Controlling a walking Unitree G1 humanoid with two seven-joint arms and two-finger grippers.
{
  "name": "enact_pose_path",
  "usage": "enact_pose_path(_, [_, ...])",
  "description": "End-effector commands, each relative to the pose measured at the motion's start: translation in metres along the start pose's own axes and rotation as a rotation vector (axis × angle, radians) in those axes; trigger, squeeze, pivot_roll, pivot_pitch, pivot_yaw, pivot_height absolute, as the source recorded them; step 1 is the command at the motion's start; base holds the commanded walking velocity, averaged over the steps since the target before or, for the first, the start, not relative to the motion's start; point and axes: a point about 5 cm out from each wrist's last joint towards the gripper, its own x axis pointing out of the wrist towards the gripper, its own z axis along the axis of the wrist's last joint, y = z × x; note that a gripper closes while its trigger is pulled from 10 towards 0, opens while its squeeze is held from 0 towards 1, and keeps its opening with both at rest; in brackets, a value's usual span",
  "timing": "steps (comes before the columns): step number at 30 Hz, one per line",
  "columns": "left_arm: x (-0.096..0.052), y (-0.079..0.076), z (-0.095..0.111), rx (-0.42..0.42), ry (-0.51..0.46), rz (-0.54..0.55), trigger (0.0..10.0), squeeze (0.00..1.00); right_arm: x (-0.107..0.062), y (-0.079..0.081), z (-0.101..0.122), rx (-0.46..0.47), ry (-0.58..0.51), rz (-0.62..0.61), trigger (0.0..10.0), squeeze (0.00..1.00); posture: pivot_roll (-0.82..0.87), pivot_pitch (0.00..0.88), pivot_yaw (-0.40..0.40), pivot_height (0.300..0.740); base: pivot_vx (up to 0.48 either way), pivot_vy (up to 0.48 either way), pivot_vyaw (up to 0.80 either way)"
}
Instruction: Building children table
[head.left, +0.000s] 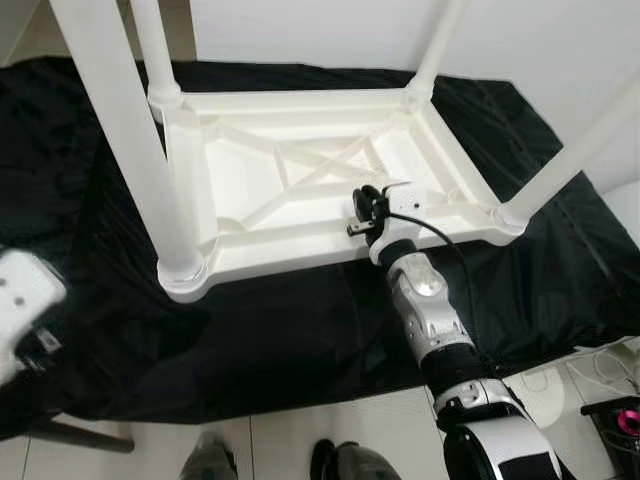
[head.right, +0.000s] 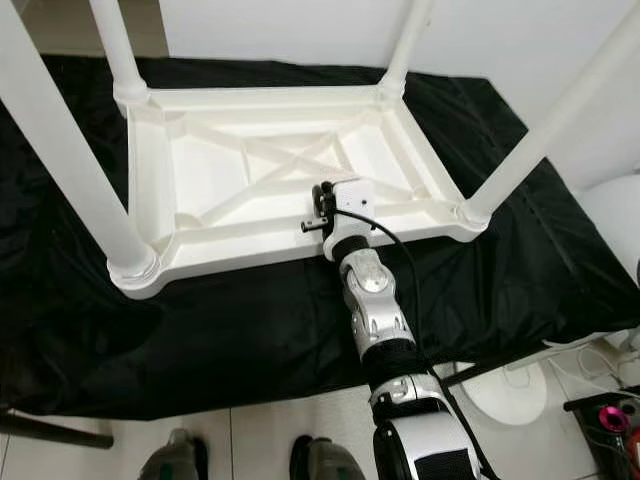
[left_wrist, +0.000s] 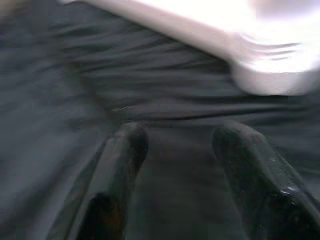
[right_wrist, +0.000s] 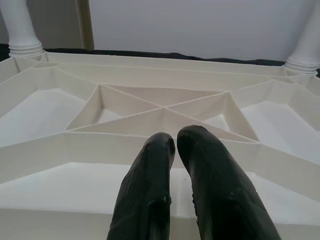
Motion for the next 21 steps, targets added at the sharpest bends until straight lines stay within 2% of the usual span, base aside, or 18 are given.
enact_pose_path(1, [0.007,0.015,-0.004,0.021,0.017,0.167,10.0,0.0,-0.005,-0.005,-0.006,0.009,0.013,-0.025,10.0,0.0,0.22,0.129,-0.105,0.74,0.0,0.0,0.0])
enact_pose_path(5, [0.01,0.02,-0.004,0.026,0.014,0.203,10.0,0.0,-0.006,-0.005,-0.007,0.008,0.012,-0.028,10.0,0.0,0.22,0.129,-0.105,0.74,0.0,0.0,0.0])
enact_pose_path(9, [0.039,0.036,-0.001,-0.041,-0.053,0.349,10.0,0.0,-0.014,-0.004,-0.009,0.0,0.008,-0.04,10.0,0.0,0.16,0.124,-0.079,0.74,0.0,0.0,0.0])
enact_pose_path(10, [0.039,0.036,-0.001,-0.041,-0.053,0.349,10.0,0.0,-0.014,-0.004,-0.009,0.0,0.008,-0.04,10.0,0.0,0.16,0.124,-0.079,0.74,0.0,0.0,0.0])
enact_pose_path(13, [0.053,0.039,-0.003,-0.104,-0.076,0.385,10.0,0.0,-0.017,-0.005,-0.008,-0.02,0.001,-0.05,10.0,0.0,0.13,0.121,-0.069,0.74,0.0,0.0,0.0])
enact_pose_path(16, [0.059,0.038,-0.002,-0.12,-0.093,0.386,10.0,0.0,-0.018,-0.008,-0.008,-0.025,-0.001,-0.064,10.0,0.0,0.12,0.122,-0.066,0.74,0.0,0.0,0.0])
enact_pose_path(17, [0.067,0.037,0.001,-0.144,-0.114,0.391,10.0,0.0,-0.02,-0.011,-0.007,-0.034,-0.002,-0.082,10.0,0.0,0.1,0.119,-0.057,0.74,0.0,0.0,0.0])
enact_pose_path(18, [0.081,0.036,0.006,-0.177,-0.151,0.404,10.0,0.0,-0.022,-0.018,-0.008,-0.045,0.003,-0.119,10.0,0.0,0.09,0.117,-0.051,0.74,0.0,0.0,0.0])
enact_pose_path(21, [0.09,0.036,0.01,-0.201,-0.176,0.404,10.0,0.0,-0.024,-0.022,-0.008,-0.052,0.006,-0.142,10.0,0.0,0.08,0.117,-0.049,0.74,0.0,0.0,0.0])
